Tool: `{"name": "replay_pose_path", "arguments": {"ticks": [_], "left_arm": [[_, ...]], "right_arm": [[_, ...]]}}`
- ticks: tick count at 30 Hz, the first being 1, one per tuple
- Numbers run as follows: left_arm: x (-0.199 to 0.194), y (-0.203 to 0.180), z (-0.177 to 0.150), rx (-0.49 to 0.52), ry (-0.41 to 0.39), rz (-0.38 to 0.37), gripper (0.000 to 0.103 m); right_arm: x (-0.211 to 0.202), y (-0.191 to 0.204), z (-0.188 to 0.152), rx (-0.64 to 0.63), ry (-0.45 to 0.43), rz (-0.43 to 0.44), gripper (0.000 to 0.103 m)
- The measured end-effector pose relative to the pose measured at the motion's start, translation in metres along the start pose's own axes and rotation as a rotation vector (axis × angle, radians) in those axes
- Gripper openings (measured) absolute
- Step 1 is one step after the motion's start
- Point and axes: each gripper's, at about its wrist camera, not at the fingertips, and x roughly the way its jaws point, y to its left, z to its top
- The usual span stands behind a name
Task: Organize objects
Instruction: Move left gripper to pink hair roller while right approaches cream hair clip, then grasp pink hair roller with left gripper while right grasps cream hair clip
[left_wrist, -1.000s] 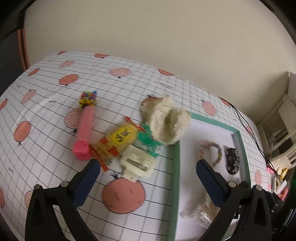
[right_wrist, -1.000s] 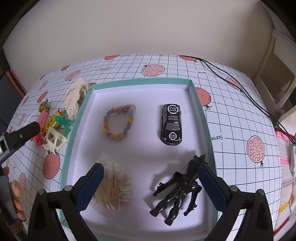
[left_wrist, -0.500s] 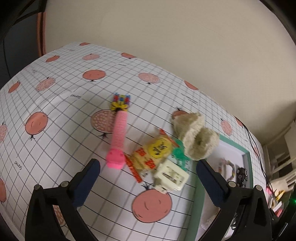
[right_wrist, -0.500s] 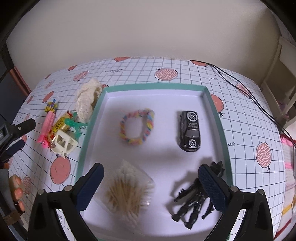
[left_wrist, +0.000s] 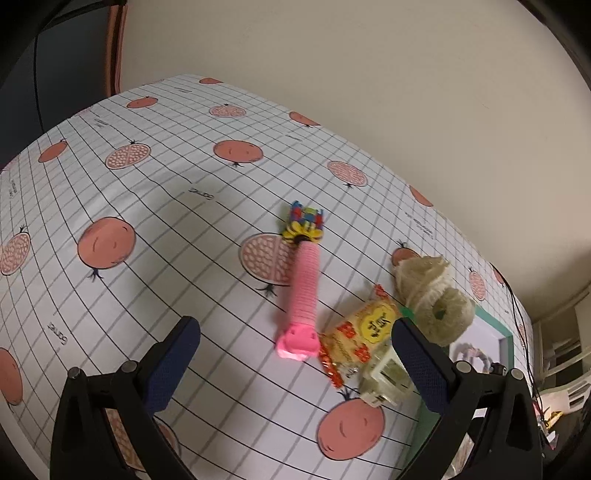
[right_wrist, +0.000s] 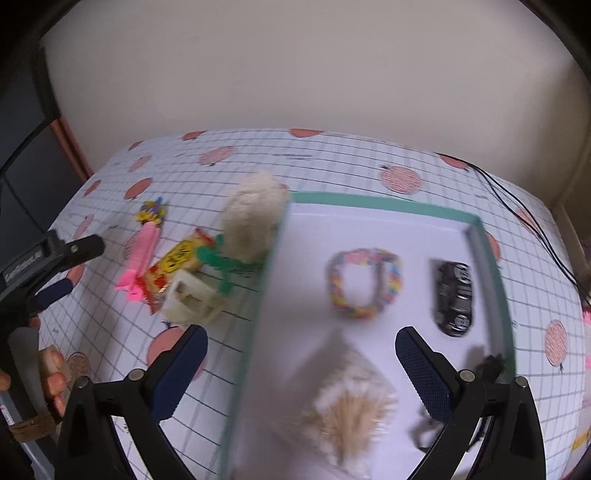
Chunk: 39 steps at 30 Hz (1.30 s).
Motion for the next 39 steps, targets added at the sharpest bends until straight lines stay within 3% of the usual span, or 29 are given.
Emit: {"name": "replay_pose_path", "arguments": {"ticks": [14,30,37,39], "left_arm": [[0.01,0.017,0.009,0.04,0.003,0.035,0.103],[0.04,-0.001,0.02,0.092,0.018,0.039,0.102],[0.058,-0.005,0.022,0.121,0.035,0.058,0.095],[0.062,-0.005,0.022,0.127,0.044,0.06,0.086]], "right_arm": [[0.026,0.056,0.006,-0.073,0.011,0.068,0.101],[0.057,0.077,0.017,-0.101,0.053,0.079,0.09],[0.069,0.083,0.019,-0.134,0.091,0.073,0.085],[0.075,0.082,0.018,-0.139,0.106,0.076,0.083]]}}
